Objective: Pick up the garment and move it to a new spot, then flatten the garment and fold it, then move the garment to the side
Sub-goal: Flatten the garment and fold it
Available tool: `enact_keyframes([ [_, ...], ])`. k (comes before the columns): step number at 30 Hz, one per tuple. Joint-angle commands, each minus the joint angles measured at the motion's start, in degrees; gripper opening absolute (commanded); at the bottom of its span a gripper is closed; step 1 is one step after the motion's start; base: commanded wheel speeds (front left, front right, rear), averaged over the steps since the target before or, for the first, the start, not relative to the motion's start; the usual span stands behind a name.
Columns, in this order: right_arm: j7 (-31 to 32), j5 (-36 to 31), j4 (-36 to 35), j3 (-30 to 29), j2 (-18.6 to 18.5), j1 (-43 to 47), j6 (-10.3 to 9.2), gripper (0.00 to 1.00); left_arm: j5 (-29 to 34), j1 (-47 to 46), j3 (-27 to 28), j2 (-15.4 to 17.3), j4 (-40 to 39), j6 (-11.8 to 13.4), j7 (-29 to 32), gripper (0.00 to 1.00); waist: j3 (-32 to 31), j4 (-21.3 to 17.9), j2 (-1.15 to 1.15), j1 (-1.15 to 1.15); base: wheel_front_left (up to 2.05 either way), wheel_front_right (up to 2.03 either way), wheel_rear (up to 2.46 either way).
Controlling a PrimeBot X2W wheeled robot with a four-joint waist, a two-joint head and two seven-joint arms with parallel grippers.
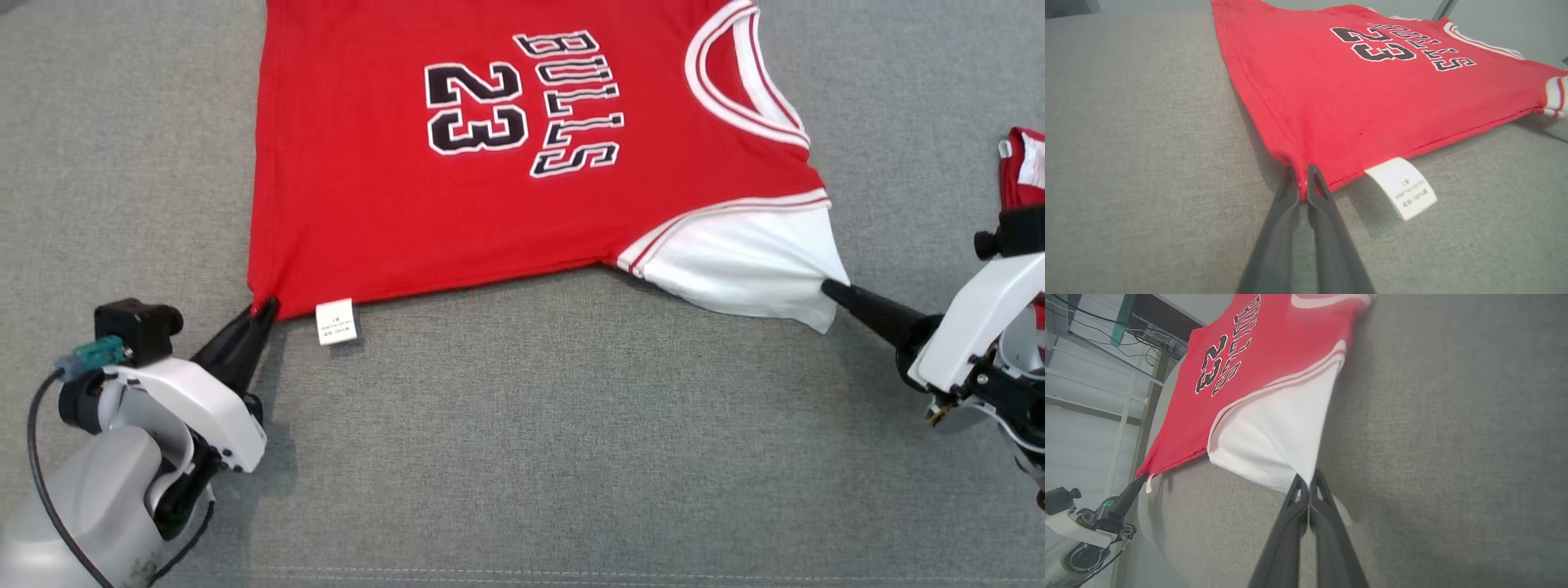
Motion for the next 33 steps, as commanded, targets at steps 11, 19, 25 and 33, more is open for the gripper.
enact_keyframes([
  [11, 0.8, 4.4, -5.5, -2.7, -0.9, 6.1, 0.24, 0.0, 4.8, 3.9, 5.3, 1.3, 0.7, 0.0, -0.6, 0.0, -4.4, -0.2, 0.0, 0.0, 0.0, 0.0, 0.0],
  [19, 3.7, 15.9, -12.1, -7.8, -1.4, 10.1, 0.24, 0.0, 6.9, 6.7, 7.5, 1.5, 0.5, 0.0, -0.6, 0.0, -8.1, -0.9, 0.0, 0.0, 0.0, 0.0, 0.0],
  [25, 5.6, 14.2, -10.4, -4.3, -4.6, 14.9, 0.24, 0.0, 5.7, 7.7, 6.4, 0.9, 1.2, 0.0, -0.6, 0.0, -7.8, -1.1, 0.0, 0.0, 0.0, 0.0, 0.0],
  [33, 5.8, 12.2, -8.5, -0.9, -3.8, 16.4, 0.24, 0.0, 5.3, 6.8, 5.0, 1.0, 1.7, 0.0, -0.6, 0.0, -6.2, -0.6, 0.0, 0.0, 0.0, 0.0, 0.0],
])
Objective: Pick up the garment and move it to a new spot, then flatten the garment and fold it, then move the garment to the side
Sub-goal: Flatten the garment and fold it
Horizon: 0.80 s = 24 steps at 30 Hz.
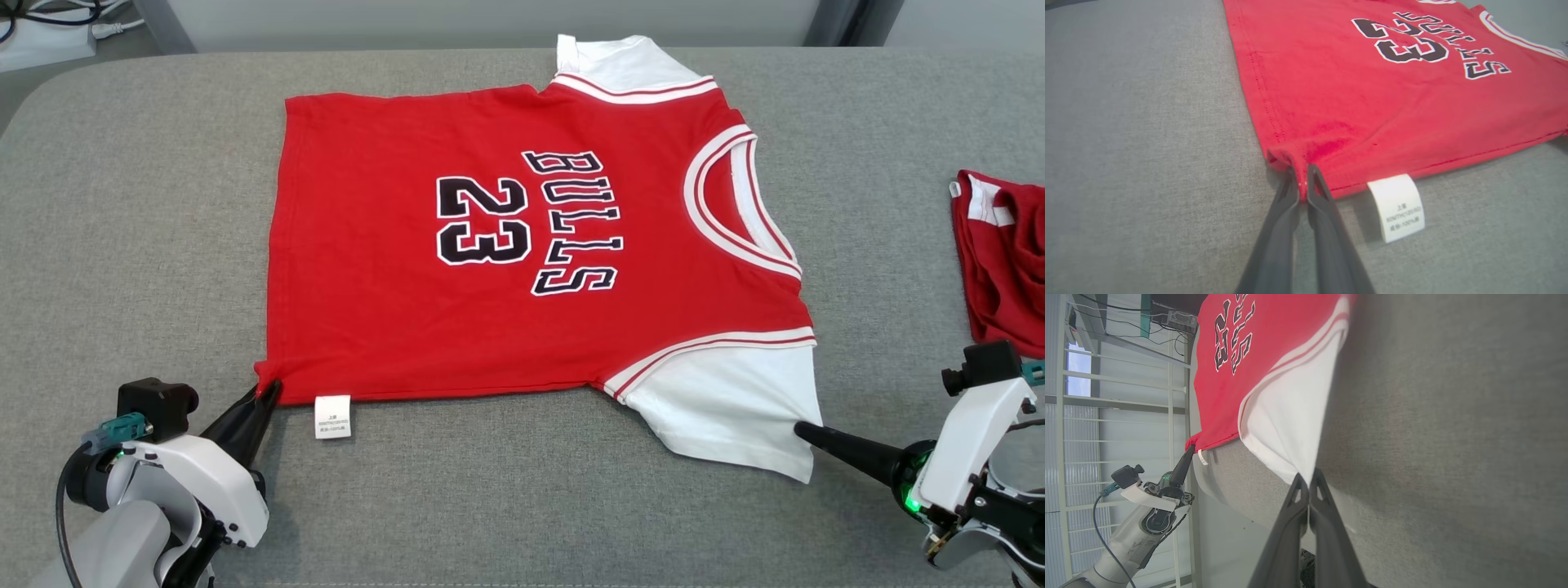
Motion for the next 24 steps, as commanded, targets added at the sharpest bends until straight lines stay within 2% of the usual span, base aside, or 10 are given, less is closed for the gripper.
enact_keyframes([
  [1, 0.0, -0.9, -1.1, 0.3, -1.4, 0.6, 0.24, 0.0, -0.1, -1.7, 2.0, 2.6, -0.2, 0.0, -0.6, 0.0, 0.3, 0.2, 0.0, 0.0, 0.0, 0.0, 0.0],
  [6, -1.2, -4.4, -1.7, 1.1, -1.4, -0.8, 0.24, 0.0, 0.8, -2.0, 0.7, 2.8, -0.4, 0.0, -0.6, 0.0, 0.1, 0.4, 0.0, 0.0, 0.0, 0.0, 0.0],
  [12, -2.5, 3.3, -4.6, -3.6, 1.3, -1.0, 0.24, 0.0, 3.1, -1.8, 3.7, 3.2, -2.8, 0.0, -0.6, 0.0, -1.2, 0.5, 0.0, 0.0, 0.0, 0.0, 0.0],
  [18, -0.1, 12.5, -9.0, -5.0, 1.6, 1.0, 0.24, 0.0, 3.3, -0.4, 4.2, 2.9, -2.1, 0.0, -0.6, 0.0, -2.1, 0.1, 0.0, 0.0, 0.0, 0.0, 0.0],
  [21, -0.3, 17.6, -11.1, -5.4, 0.9, 2.9, 0.24, 0.0, 2.9, 0.1, 4.3, 2.5, -1.8, 0.0, -0.6, 0.0, -2.0, 0.0, 0.0, 0.0, 0.0, 0.0, 0.0],
  [22, -2.9, 18.2, -11.5, -2.8, -3.2, 5.2, 0.24, 0.0, 2.7, -0.4, 4.3, 2.3, -1.2, 0.0, -0.6, 0.0, -0.8, 0.1, 0.0, 0.0, 0.0, 0.0, 0.0],
  [24, -4.7, 14.6, -8.8, -0.2, -5.1, 5.2, 0.24, 0.0, 2.6, -0.7, 4.1, 2.2, -1.0, 0.0, -0.6, 0.0, -0.3, 0.1, 0.0, 0.0, 0.0, 0.0, 0.0],
])
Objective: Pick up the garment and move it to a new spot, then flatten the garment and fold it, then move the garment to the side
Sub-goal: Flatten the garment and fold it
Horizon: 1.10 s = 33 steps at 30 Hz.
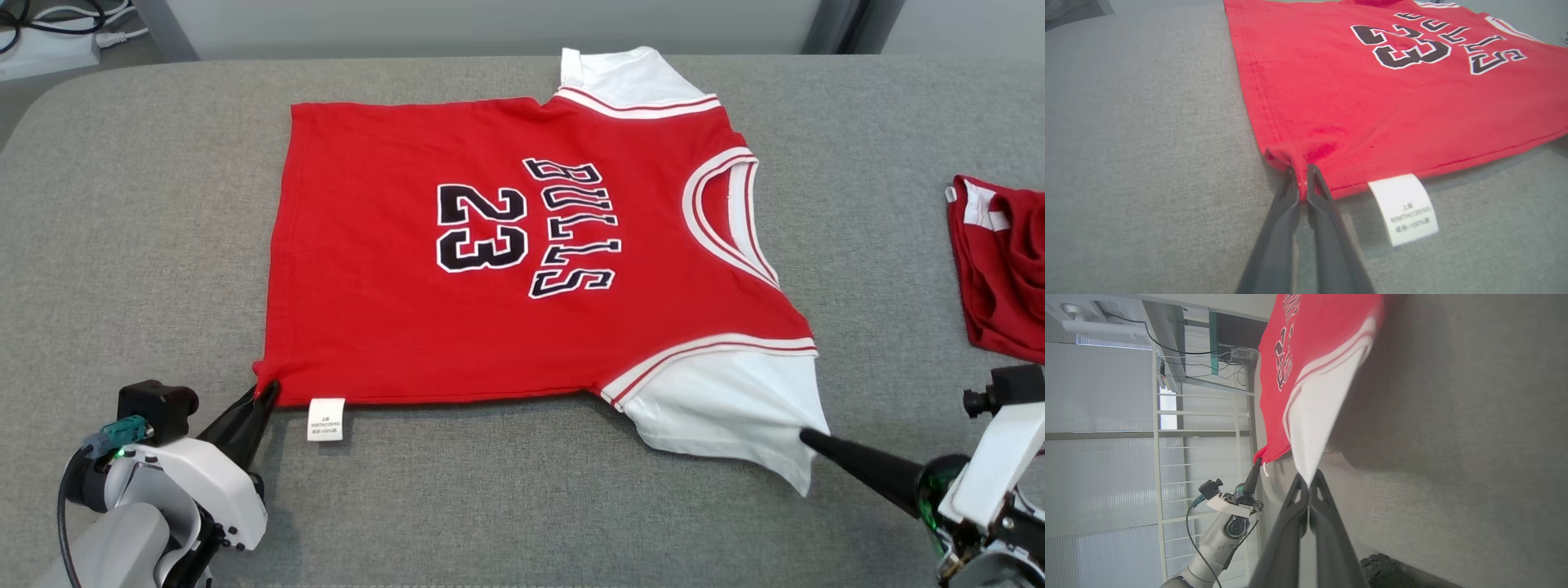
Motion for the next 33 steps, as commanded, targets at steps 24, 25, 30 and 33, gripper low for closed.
enact_keyframes([
  [24, -14.8, -26.9, 13.4, 11.2, 2.2, -7.1, 0.25, 1.0, 0.5, -0.8, -1.6, 1.2, 2.1, 0.0, -0.6, 0.93, -1.1, 0.6, 0.0, 0.0, 0.0, 0.0, 0.0],
  [25, -15.2, -26.9, 13.0, 11.0, 1.9, -6.8, 0.25, 1.0, 0.7, -0.5, -1.2, 1.3, 2.0, 0.0, -0.6, 1.0, -1.6, 0.6, 0.0, 0.0, 0.0, 0.0, 0.0],
  [30, -17.7, -26.6, 10.5, 10.3, 0.1, -4.3, 0.25, 1.0, 1.8, 1.9, 2.5, 0.5, 0.9, 0.0, -0.6, 1.0, -4.5, 0.5, 0.0, 0.0, 0.0, 0.0, 0.0],
  [33, -20.2, -27.5, 9.4, 9.9, -0.8, -2.6, 0.25, 1.0, 3.0, 3.8, 5.3, -0.4, 0.0, 0.0, -0.6, 1.0, -6.2, 0.4, 0.0, 0.0, 0.0, 0.0, 0.0],
])
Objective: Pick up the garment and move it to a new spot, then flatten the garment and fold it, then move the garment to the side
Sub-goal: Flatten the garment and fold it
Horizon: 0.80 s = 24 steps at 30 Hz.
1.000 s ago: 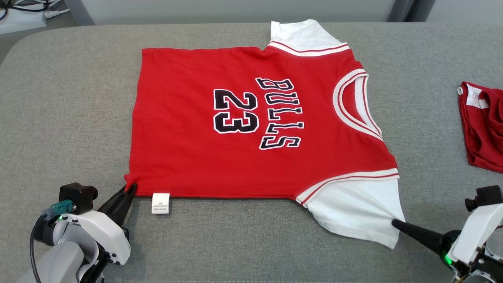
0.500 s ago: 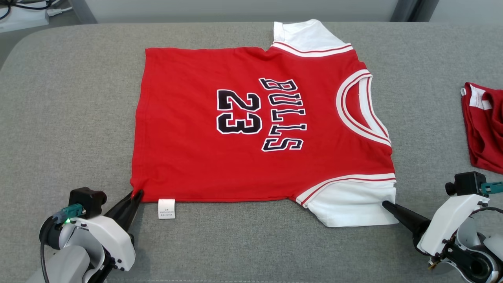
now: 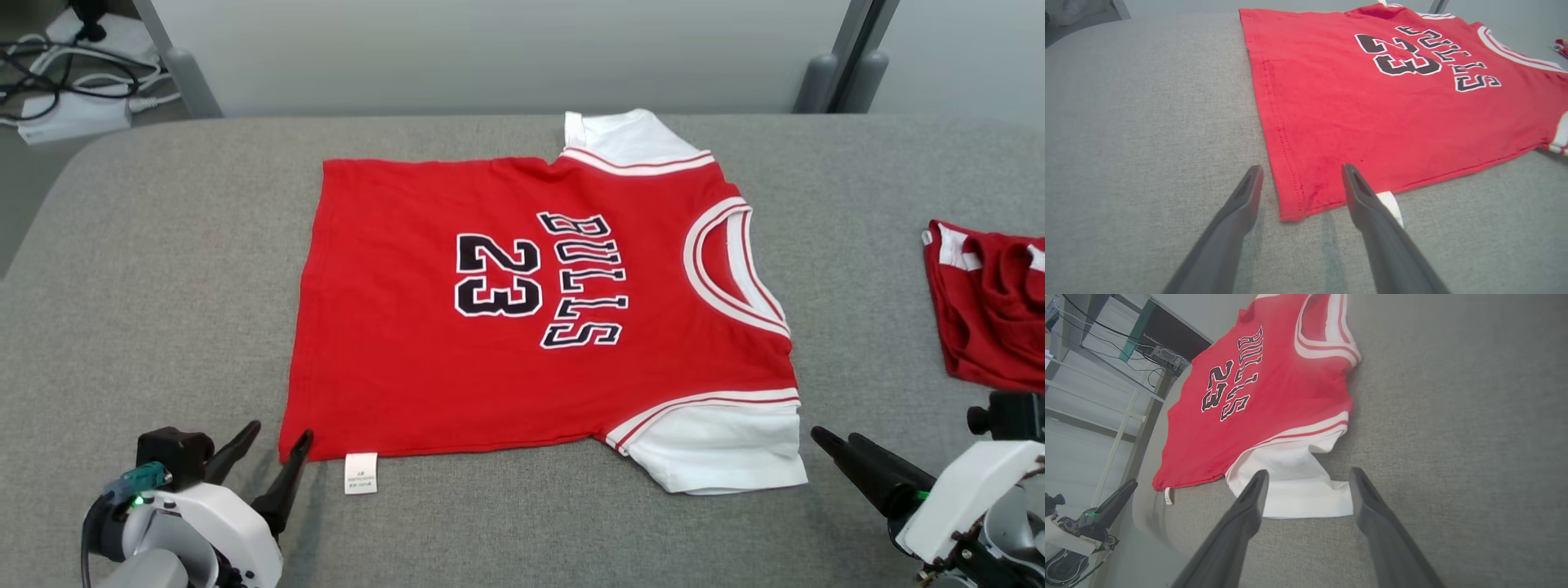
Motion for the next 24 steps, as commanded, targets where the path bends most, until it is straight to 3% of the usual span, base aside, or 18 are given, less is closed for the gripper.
enact_keyframes([
  [1, -1.6, -0.7, -1.5, -0.3, -2.0, 0.9, 0.25, 1.0, 0.6, -0.7, 2.9, 1.6, -1.2, 0.0, -0.6, 1.0, -1.1, -0.1, 0.0, 0.0, 0.0, 0.0, 0.0],
  [9, -10.3, -6.6, -1.4, -0.2, -1.0, 2.1, 0.25, 1.0, 5.7, 4.4, 12.6, -1.0, -5.2, 0.3, -0.6, 1.0, -3.1, -1.0, 0.0, 0.0, 0.0, 0.0, 0.0],
  [15, -17.9, -15.2, 1.7, -0.7, 0.8, 1.2, 0.25, 1.0, 11.2, 8.2, 21.5, -3.5, -10.0, 1.3, -0.6, 1.0, -3.5, -1.2, 0.0, 0.0, 0.0, 0.0, 0.0],
  [21, -20.0, -24.4, 4.6, -4.4, 4.2, 1.0, 0.25, 1.0, 16.2, 12.3, 28.9, -7.4, -14.5, 1.8, -0.6, 1.0, -3.9, -1.3, 0.0, 0.0, 0.0, 0.0, 0.0],
  [24, -20.1, -30.5, 4.7, -9.4, 6.7, 1.3, 0.25, 1.0, 18.1, 13.7, 32.1, -9.1, -16.2, 1.6, -0.6, 1.0, -3.9, -1.5, 0.0, 0.0, 0.0, 0.0, 0.0],
])
